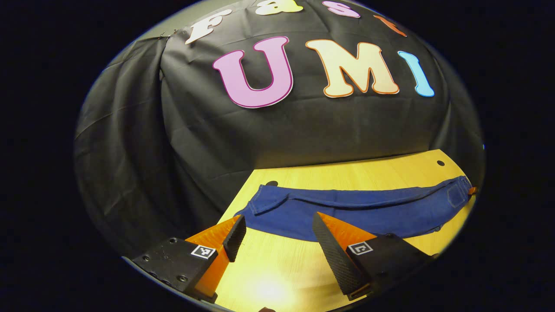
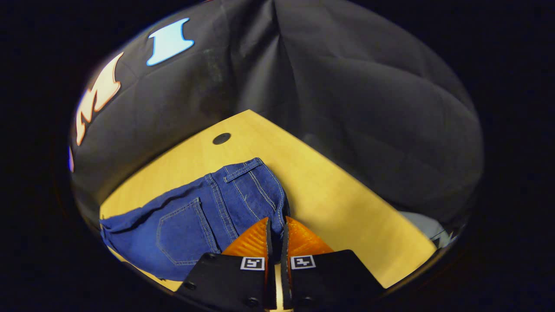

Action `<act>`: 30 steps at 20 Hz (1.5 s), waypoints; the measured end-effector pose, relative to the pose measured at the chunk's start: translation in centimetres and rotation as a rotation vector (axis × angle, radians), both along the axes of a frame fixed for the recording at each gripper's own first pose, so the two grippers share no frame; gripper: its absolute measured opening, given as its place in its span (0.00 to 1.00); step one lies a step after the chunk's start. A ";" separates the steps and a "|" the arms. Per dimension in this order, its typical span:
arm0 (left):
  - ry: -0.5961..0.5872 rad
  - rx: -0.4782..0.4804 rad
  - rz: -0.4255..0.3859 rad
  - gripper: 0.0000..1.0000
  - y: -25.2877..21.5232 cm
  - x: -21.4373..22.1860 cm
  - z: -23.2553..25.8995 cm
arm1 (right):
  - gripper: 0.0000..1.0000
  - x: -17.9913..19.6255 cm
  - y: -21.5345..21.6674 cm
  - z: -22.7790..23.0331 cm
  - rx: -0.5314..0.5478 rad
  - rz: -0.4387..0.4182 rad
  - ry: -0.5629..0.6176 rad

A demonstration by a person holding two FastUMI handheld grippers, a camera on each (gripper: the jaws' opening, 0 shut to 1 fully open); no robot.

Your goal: Grasp the waist and the cuffs of the jeans and fold them to make the two legs overlap; first hold the waist and fold one-third of the jeans toward the cuffs, then hold the cuffs and fold the remaining one-third in the same direction to finish folding.

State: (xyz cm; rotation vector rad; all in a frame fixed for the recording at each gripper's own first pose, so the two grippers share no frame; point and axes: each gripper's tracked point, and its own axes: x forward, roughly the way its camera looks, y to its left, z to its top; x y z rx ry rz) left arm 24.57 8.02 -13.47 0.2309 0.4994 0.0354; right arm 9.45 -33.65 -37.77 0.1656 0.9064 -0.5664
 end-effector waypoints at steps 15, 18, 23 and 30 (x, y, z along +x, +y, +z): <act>0.060 -0.091 -0.020 0.96 6.4 1.2 -2.4 | 0.07 8.6 19.1 19.2 -0.060 0.244 -0.309; 0.076 -0.112 -0.032 0.95 8.1 1.8 -2.9 | 0.07 10.0 25.5 20.1 -0.020 0.293 -0.355; 0.115 -0.141 -0.059 1.00 10.9 2.5 -4.4 | 0.07 11.5 35.4 21.3 0.076 0.319 -0.437; 0.150 -0.140 -0.125 0.96 14.0 4.1 -5.6 | 0.07 11.6 48.6 18.4 0.237 0.389 -0.472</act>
